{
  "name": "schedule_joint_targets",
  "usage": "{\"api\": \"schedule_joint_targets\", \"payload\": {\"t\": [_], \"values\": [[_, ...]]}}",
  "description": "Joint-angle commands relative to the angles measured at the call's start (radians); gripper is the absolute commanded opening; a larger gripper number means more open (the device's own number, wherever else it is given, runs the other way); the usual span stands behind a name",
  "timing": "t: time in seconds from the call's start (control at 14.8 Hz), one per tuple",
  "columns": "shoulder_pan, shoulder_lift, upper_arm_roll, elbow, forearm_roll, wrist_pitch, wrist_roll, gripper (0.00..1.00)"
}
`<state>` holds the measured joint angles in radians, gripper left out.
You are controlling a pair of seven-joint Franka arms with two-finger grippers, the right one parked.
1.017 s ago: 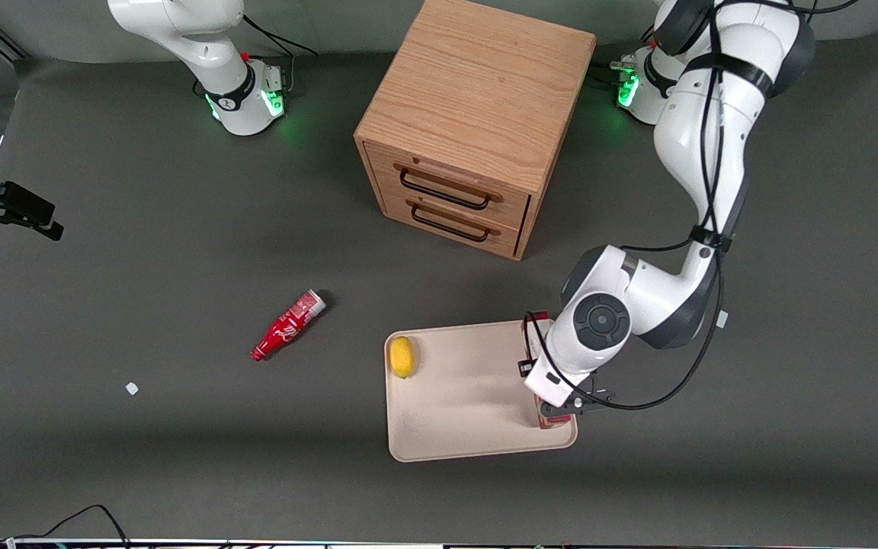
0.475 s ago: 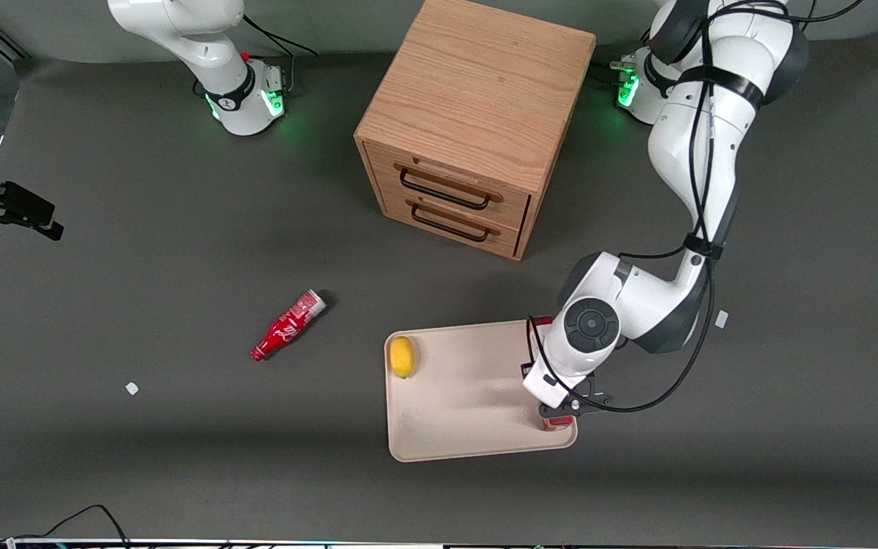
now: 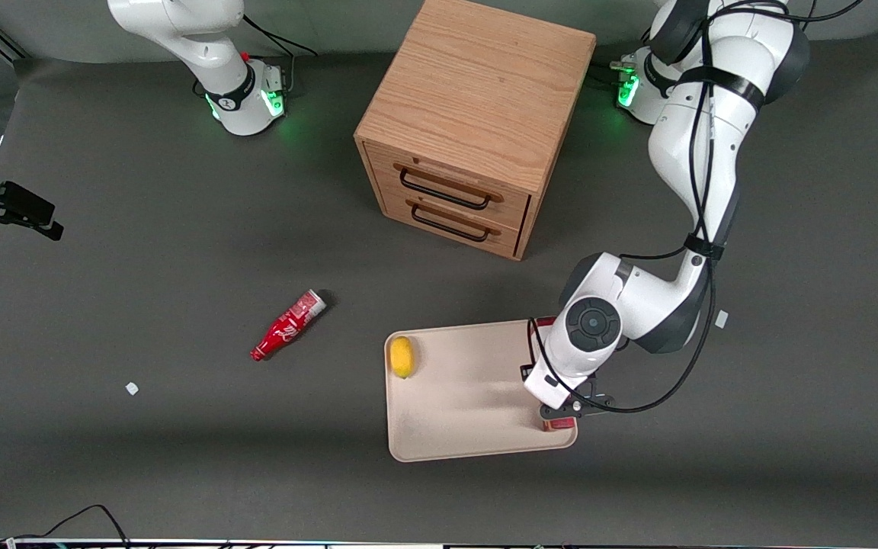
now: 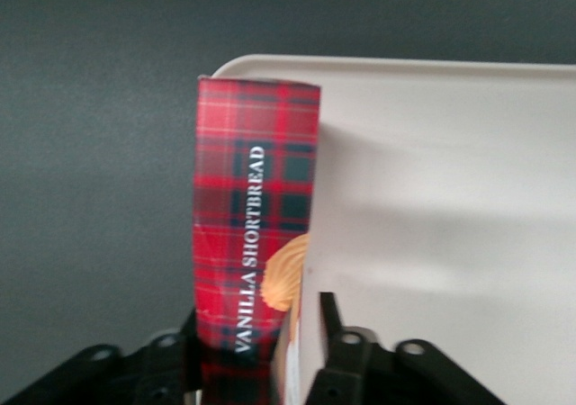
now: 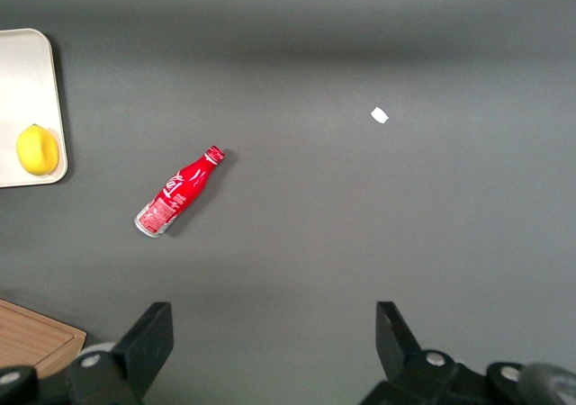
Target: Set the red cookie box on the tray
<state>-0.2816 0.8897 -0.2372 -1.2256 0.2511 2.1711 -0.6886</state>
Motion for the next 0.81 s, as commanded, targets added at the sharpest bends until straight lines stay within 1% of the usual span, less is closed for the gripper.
{"api": "schedule_joint_targets", "payload": {"t": [0.0,0.14,0.27,0.41,0.47,0.61,0.68,0.75], "values": [[-0.002,-0.109,0.018,-0.101,-0.003,0.026,-0.011,1.0],[0.015,-0.167,0.018,-0.129,-0.027,0.026,0.0,1.0],[0.05,-0.248,0.018,-0.184,-0.033,0.023,0.023,1.0],[0.099,-0.329,0.016,-0.23,-0.039,0.006,0.124,1.0],[0.134,-0.374,0.013,-0.259,-0.073,-0.007,0.17,1.0],[0.188,-0.457,0.013,-0.287,-0.206,-0.084,0.253,1.0],[0.218,-0.491,0.013,-0.285,-0.228,-0.155,0.28,1.0],[0.248,-0.529,0.013,-0.287,-0.23,-0.227,0.291,1.0]]}}
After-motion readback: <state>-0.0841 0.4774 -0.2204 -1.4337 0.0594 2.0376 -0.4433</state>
